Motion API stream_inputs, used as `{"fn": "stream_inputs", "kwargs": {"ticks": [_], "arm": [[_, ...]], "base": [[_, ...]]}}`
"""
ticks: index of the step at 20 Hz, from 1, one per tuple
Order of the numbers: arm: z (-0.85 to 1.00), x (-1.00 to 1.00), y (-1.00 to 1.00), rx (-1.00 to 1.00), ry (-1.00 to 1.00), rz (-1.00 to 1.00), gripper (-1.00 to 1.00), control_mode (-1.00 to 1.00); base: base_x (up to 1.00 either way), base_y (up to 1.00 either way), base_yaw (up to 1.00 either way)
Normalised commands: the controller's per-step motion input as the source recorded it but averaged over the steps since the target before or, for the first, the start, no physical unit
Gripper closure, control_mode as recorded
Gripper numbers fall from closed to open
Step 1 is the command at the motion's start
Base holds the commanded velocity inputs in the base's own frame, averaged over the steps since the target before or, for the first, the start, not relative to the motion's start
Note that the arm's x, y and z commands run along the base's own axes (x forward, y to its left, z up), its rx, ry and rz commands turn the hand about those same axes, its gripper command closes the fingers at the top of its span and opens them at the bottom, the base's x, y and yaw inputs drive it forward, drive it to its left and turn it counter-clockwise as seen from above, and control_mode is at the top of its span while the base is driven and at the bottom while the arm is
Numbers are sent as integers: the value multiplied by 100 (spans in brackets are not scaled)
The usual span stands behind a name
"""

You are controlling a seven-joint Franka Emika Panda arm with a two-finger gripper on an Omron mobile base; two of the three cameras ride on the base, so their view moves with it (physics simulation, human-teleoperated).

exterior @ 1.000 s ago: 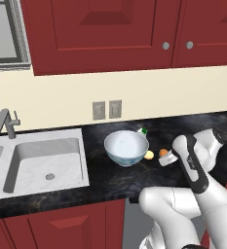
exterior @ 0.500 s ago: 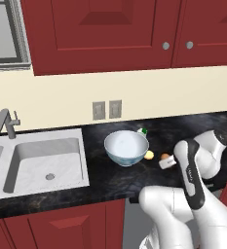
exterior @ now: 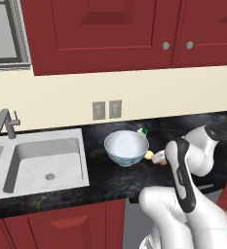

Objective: Gather the eggs and milk located in the vicinity of the sink area and place them right next to the bowl.

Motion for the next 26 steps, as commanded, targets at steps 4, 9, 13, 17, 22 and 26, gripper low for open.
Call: {"fn": "stream_inputs", "kwargs": {"ticks": [4,9,13,17,22,26], "arm": [[-78,34,0,-3,0,-14,100,-100],[-68,29,-2,0,0,0,100,-100],[-69,10,0,0,0,7,100,-100],[-49,18,0,0,-5,14,100,-100],[-30,10,8,0,-11,12,100,-100],[-44,9,8,0,-21,12,100,-100]], "base": [[0,0,0],[0,0,0],[0,0,0],[0,0,0],[0,0,0],[0,0,0]]}}
